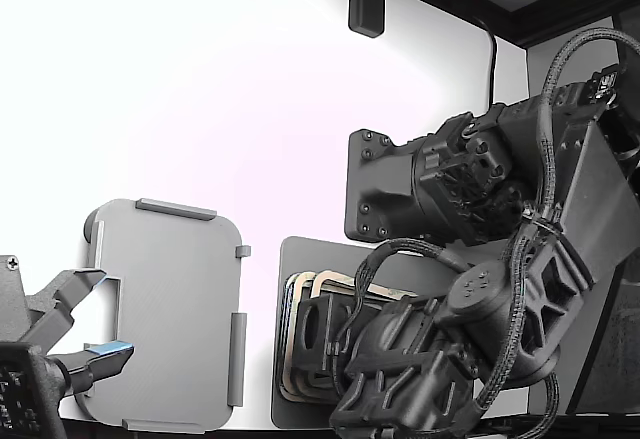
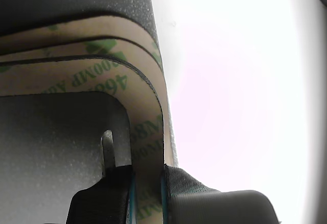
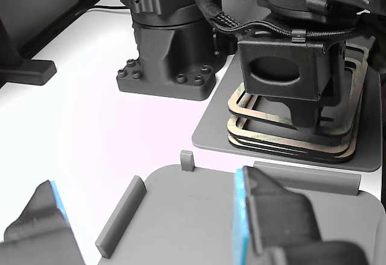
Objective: Move top rectangular frame to the holder.
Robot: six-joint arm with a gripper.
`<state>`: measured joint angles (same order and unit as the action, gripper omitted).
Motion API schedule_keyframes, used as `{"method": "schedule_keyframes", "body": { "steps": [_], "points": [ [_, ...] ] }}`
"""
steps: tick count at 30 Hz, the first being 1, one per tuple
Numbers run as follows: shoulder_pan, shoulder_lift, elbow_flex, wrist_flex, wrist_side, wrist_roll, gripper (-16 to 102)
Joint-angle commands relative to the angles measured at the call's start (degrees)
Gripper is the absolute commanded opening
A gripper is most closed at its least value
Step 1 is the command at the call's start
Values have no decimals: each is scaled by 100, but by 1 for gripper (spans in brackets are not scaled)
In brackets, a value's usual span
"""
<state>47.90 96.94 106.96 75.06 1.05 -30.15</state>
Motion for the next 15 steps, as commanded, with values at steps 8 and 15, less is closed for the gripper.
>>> {"method": "schedule_keyframes", "body": {
  "steps": [8,15],
  "points": [
    [-264,519,-844,536,53,659,-11],
    [-457,817,-967,422,554,1608,-11]
  ]
}}
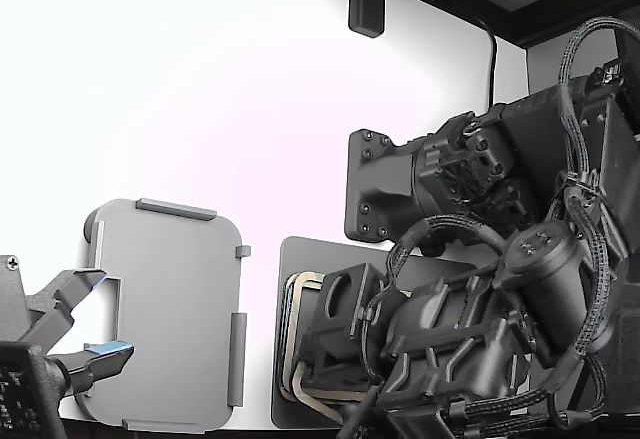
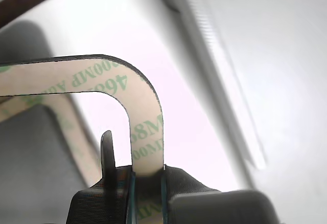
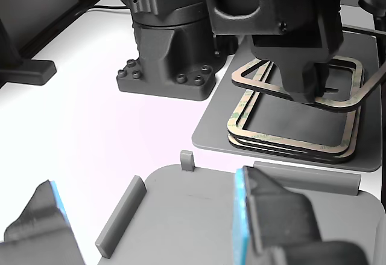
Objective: Move top rectangular frame to the holder.
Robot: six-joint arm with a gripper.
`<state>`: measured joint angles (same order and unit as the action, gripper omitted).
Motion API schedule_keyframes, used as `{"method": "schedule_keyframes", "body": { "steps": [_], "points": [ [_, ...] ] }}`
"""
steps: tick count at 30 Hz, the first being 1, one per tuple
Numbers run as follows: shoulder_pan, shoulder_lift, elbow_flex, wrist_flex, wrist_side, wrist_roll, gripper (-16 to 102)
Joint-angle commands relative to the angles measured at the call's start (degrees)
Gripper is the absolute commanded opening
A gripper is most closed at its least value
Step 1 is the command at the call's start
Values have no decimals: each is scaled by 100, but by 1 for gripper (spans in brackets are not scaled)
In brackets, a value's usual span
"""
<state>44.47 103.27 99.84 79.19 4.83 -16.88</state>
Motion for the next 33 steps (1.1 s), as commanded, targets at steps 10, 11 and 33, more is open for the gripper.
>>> {"method": "schedule_keyframes", "body": {
  "steps": [10,11,33],
  "points": [
    [-747,-343,-1644,826,413,1731,-11],
    [-835,-422,-1793,896,404,1828,-11],
    [-2109,-2496,-4140,1081,940,3498,-11]
  ]
}}
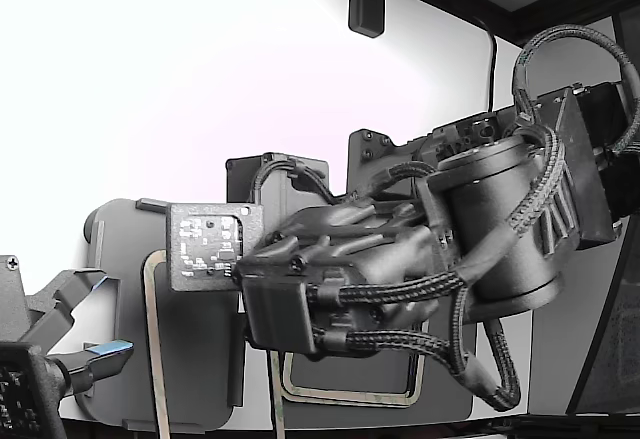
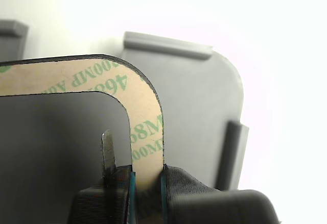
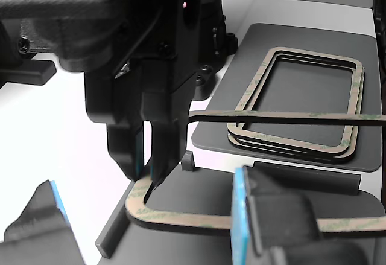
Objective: Move top rectangular frame to the holder.
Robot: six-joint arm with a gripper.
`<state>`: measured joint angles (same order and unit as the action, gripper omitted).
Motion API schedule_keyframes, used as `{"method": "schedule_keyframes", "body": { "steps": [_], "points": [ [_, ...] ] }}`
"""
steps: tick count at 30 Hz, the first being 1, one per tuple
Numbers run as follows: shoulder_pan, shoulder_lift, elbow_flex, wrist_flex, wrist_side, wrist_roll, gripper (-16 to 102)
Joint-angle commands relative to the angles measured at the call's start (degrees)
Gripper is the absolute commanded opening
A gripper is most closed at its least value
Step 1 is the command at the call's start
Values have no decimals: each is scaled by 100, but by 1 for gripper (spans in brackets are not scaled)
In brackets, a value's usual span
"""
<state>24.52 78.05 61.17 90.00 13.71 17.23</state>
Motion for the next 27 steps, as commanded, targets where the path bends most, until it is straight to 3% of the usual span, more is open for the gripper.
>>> {"method": "schedule_keyframes", "body": {
  "steps": [1,15,27],
  "points": [
    [-141,-18,-316,0,62,167,-11],
    [-571,-185,-123,-62,-290,316,-11],
    [-677,-237,88,-202,-255,158,-11]
  ]
}}
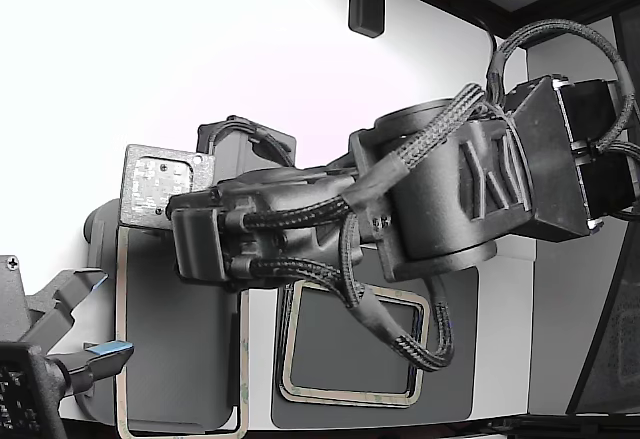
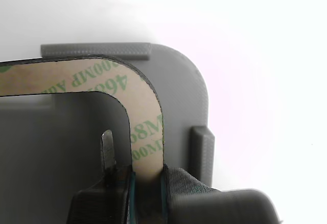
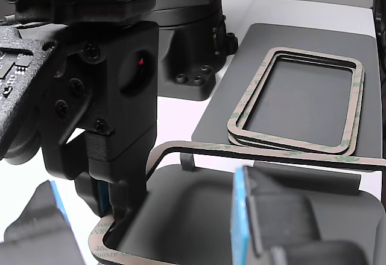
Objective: Move top rectangular frame to the holder.
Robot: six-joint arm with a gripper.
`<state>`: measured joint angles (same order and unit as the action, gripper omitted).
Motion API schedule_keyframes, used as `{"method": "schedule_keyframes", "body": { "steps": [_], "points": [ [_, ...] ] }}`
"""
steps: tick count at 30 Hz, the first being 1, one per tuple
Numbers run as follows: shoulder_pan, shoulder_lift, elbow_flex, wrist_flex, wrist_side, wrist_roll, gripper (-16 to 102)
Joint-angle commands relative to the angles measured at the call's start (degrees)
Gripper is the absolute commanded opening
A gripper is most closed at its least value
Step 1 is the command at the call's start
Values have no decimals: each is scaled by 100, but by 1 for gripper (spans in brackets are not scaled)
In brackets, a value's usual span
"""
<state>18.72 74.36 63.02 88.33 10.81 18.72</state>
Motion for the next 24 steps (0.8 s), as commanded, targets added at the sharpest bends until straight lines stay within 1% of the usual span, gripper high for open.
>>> {"method": "schedule_keyframes", "body": {
  "steps": [1,12,18,24],
  "points": [
    [-97,123,-79,-53,44,26,-11],
    [-123,167,378,-387,176,123,-11],
    [-158,202,492,-413,220,97,-11],
    [-202,343,738,-580,220,53,-11]
  ]
}}
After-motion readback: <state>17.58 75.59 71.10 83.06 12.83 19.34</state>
